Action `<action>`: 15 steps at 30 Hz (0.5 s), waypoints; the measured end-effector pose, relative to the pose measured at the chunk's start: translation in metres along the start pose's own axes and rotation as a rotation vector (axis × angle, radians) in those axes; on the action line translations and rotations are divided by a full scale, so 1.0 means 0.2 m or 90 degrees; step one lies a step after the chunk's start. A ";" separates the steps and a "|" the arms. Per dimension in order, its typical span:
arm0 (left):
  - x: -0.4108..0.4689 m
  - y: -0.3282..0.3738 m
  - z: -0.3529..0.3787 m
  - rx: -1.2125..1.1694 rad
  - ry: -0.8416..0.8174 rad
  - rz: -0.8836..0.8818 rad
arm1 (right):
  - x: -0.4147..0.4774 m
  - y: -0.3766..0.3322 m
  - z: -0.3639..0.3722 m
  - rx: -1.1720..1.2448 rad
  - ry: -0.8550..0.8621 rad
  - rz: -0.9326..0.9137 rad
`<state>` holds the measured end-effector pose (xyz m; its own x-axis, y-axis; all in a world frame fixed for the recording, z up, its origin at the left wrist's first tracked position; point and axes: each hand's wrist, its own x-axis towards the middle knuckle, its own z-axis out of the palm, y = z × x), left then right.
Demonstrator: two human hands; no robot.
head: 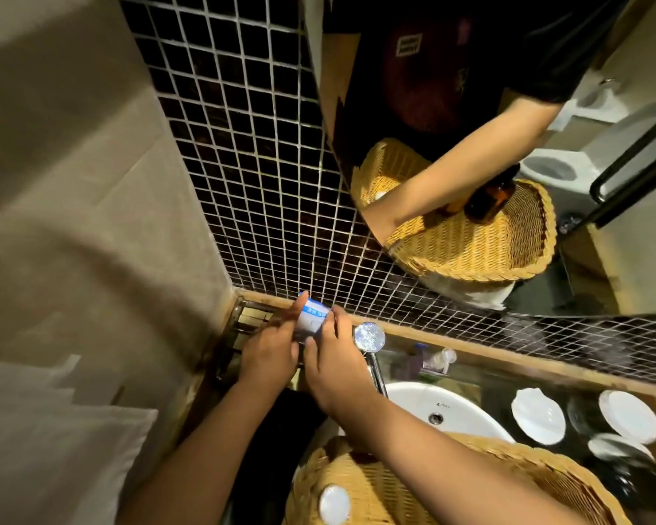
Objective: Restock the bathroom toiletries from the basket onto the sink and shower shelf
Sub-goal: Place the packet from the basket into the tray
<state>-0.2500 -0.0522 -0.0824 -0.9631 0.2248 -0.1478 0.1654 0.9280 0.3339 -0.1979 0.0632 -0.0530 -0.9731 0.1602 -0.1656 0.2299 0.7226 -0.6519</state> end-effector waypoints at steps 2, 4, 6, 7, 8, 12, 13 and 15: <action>0.00 0.00 0.01 0.004 -0.030 -0.032 | 0.01 0.02 0.02 -0.007 0.002 -0.016; 0.00 0.02 0.00 -0.004 -0.053 -0.050 | 0.02 0.03 0.04 -0.002 0.012 -0.014; 0.00 0.04 -0.02 -0.012 -0.065 -0.045 | 0.03 0.04 0.05 0.005 0.021 -0.018; 0.00 0.04 -0.03 -0.017 -0.067 -0.035 | 0.03 0.03 0.06 0.003 0.024 -0.022; 0.00 0.05 -0.04 -0.020 -0.065 -0.025 | 0.03 0.03 0.06 0.002 0.026 -0.026; -0.01 0.04 -0.02 0.003 -0.084 -0.001 | 0.02 0.06 0.08 -0.005 0.009 -0.016; -0.02 0.03 0.00 0.006 -0.089 0.007 | 0.02 0.07 0.09 0.000 -0.005 -0.006; -0.04 0.00 0.06 0.015 -0.087 0.029 | 0.01 0.09 0.11 -0.002 -0.039 0.008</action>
<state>-0.2408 -0.0509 -0.0925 -0.9165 0.3046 -0.2593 0.2153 0.9220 0.3220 -0.1959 0.0619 -0.0822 -0.9673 0.1280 -0.2188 0.2421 0.7224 -0.6476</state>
